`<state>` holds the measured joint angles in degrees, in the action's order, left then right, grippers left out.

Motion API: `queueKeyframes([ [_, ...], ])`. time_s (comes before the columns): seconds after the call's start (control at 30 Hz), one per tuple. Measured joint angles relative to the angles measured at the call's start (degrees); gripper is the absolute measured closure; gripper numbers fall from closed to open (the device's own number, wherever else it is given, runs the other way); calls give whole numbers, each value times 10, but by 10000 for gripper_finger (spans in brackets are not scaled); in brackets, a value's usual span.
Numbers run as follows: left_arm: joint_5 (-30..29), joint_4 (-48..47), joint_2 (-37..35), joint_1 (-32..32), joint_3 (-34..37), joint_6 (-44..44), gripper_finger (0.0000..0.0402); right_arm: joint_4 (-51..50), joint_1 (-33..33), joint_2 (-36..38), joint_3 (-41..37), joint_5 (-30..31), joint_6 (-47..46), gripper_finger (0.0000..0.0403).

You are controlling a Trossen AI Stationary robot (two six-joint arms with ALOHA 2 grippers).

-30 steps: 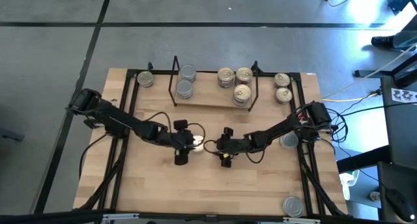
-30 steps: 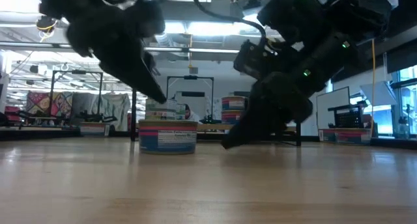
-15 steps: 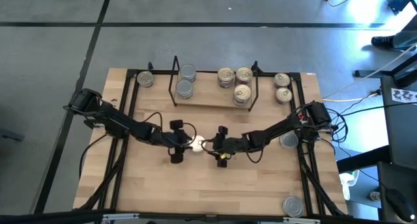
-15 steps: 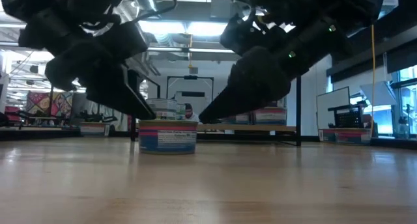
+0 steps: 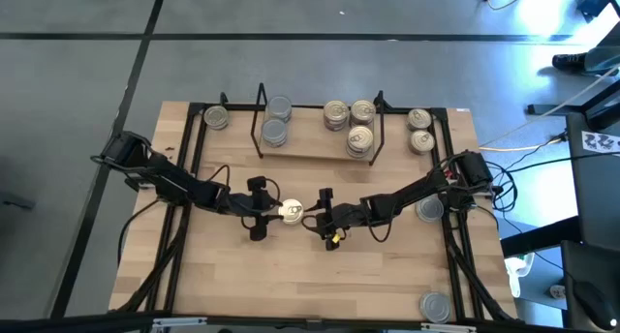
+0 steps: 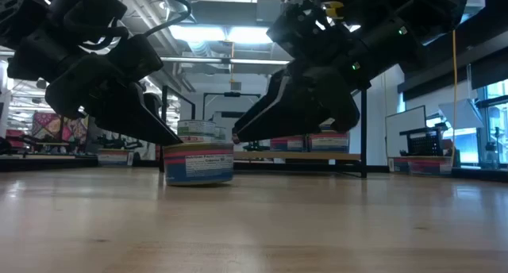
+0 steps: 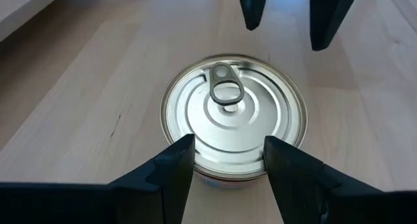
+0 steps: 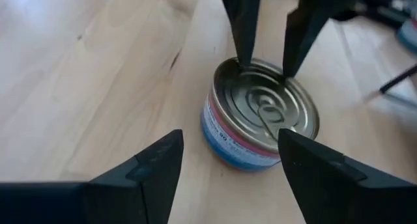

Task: Stack canned seafood by type on shelf
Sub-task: Put the blue pink tuna can on the shelf aligned with the stacked blue pink tuna cans

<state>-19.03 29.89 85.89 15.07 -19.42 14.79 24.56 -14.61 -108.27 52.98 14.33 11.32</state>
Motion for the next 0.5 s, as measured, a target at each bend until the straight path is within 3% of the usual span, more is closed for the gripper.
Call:
queueKeyframes([
  [0.3, 1, 3, 1, 0, 2, 0, 218, 2, 0, -8, 22, 1, 202, 152],
  [0.5, 1, 4, 1, 0, 2, 1, 218, -90, 0, -44, 86, 12, 286, 152],
])
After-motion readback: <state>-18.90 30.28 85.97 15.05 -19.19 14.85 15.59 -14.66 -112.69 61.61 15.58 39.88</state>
